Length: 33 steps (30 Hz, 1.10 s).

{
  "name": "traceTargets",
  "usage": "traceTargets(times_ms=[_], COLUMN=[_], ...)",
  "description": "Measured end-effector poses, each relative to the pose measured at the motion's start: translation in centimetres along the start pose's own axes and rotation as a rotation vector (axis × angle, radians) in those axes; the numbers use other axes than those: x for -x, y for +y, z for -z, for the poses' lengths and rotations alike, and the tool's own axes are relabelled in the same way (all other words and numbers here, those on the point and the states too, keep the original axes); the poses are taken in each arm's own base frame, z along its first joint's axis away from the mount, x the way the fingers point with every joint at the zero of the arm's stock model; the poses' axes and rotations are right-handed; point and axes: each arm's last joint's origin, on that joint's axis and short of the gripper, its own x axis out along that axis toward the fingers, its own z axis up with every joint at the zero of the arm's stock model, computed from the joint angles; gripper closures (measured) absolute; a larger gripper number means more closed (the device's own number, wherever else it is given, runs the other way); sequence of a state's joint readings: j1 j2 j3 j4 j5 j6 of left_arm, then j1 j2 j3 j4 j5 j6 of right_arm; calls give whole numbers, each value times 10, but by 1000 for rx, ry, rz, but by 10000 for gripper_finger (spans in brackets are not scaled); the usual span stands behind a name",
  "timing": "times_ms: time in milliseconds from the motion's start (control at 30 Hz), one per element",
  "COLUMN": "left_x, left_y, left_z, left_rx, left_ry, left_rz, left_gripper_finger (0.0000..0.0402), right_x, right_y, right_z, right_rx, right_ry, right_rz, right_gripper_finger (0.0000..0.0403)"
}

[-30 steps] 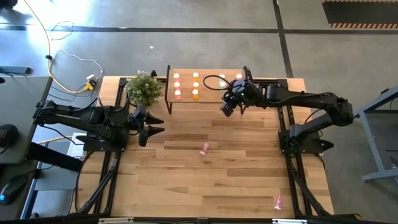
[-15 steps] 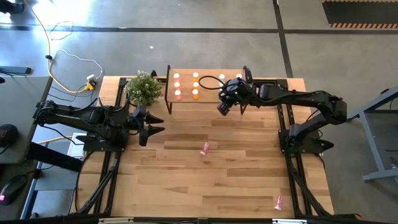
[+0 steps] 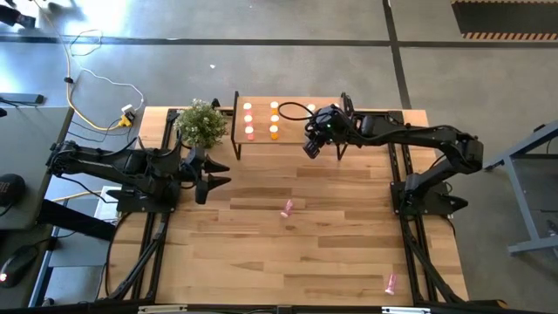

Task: Pick and place medicine bottles onto shelf by color
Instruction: Put the blue pill bottle on the shelf aligned with the other blue pill bottles, then put the top violet pill bottle on the shelf aligned with the other violet pill bottle

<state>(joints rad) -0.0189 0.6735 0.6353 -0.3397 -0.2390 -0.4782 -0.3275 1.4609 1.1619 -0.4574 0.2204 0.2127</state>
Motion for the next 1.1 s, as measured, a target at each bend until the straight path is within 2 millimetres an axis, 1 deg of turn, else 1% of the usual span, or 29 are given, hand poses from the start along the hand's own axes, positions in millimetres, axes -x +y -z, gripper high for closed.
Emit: traceTargets(times_ms=[567,667,933,1100], left_x=[0,0,0,0], left_y=[0,0,0,0], left_z=[0,0,0,0], left_rx=[0,0,0,0], left_ry=[0,0,1,1], left_rz=[-1,0,0,0], left_gripper_finger=[206,206,206,206], right_x=[0,0,0,0], right_y=[0,0,-1,-1], right_z=[1,1,2,1], right_rx=[-12,-11,-9,-10], right_ry=[11,11,18,13], right_rz=[2,6,18,18], right_gripper_finger=[295,285,238,222])
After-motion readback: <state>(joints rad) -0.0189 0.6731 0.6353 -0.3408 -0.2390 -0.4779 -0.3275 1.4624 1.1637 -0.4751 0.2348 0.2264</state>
